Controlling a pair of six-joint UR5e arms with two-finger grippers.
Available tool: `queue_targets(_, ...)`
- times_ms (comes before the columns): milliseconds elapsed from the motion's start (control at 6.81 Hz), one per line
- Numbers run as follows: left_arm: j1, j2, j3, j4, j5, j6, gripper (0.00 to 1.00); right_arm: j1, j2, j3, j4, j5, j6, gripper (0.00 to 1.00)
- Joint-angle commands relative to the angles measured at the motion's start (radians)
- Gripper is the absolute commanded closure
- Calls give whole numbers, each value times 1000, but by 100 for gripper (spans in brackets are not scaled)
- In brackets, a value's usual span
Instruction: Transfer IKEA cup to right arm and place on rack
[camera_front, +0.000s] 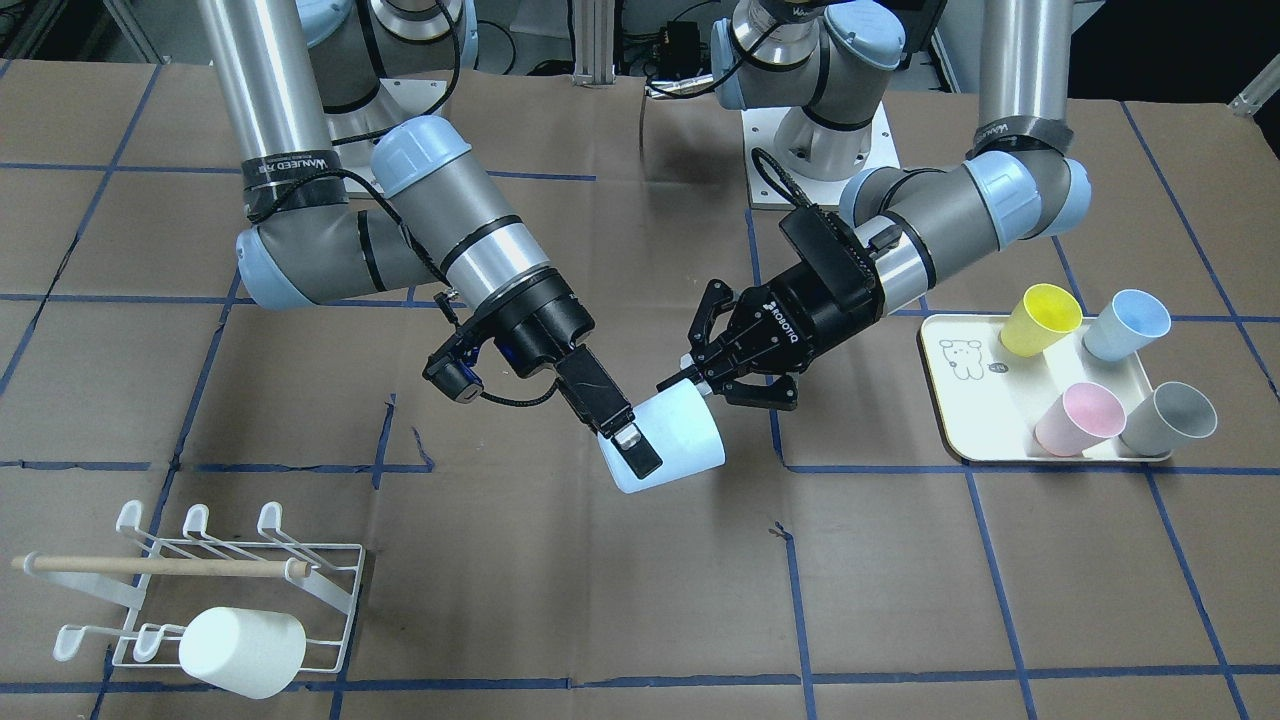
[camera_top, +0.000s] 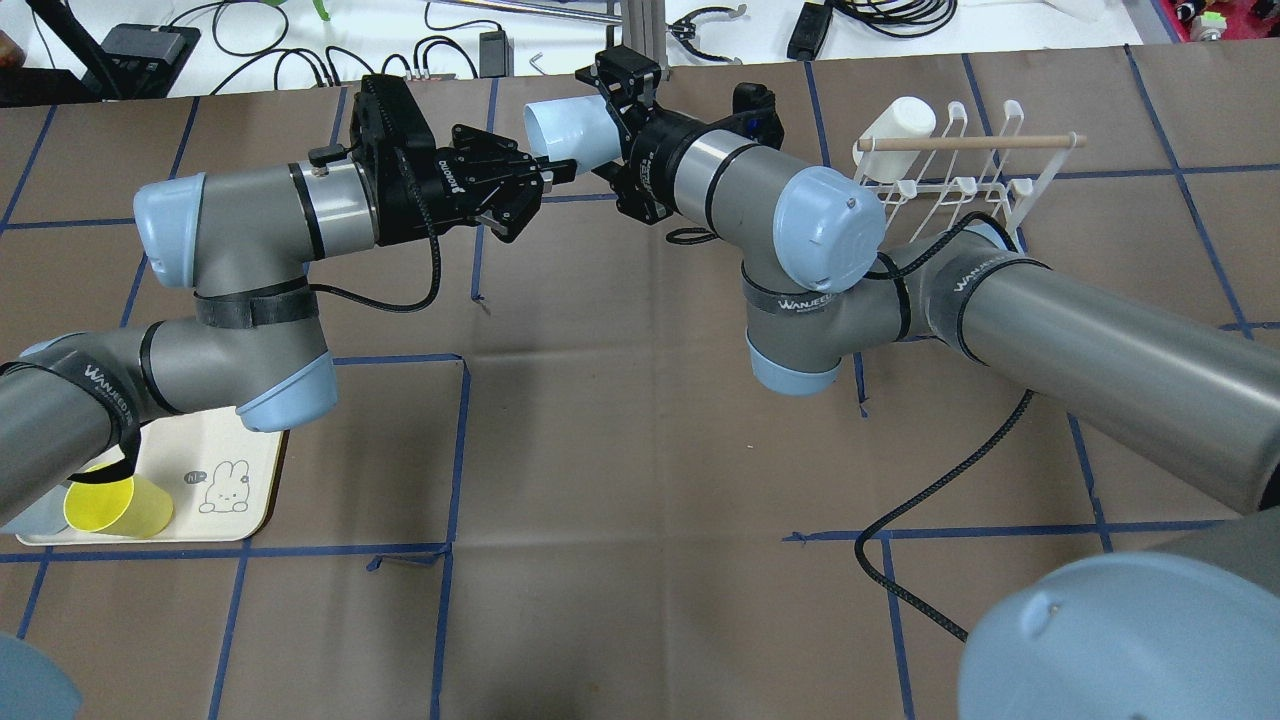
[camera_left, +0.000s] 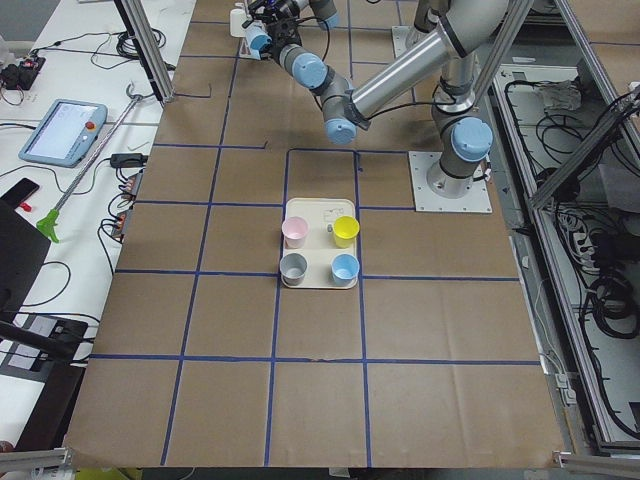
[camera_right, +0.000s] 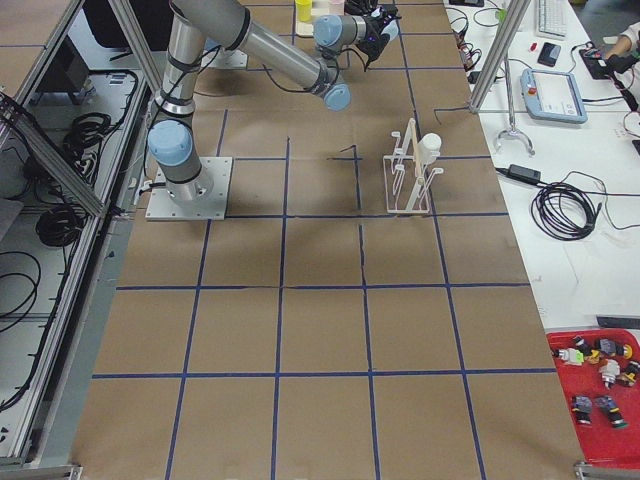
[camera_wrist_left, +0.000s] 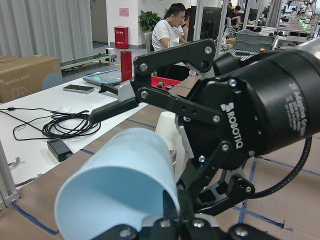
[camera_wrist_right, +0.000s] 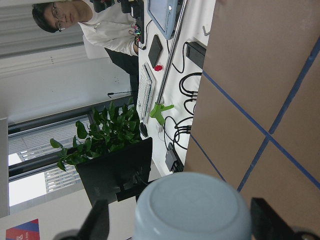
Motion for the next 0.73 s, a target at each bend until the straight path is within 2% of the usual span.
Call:
queue_targets(0, 0, 2, 0, 0, 2, 0, 96, 0, 2, 1, 0, 4, -4, 31)
queue_targets(147, 0, 2, 0, 0, 2, 0, 96, 0, 2, 1, 1, 4, -9, 41)
queue_targets(294, 0, 2, 0, 0, 2, 0, 92, 0, 4, 0, 1, 4, -12, 46)
queue_targets(588, 0, 2, 2, -2, 2, -2, 68, 0, 2, 0, 1, 5, -13, 48)
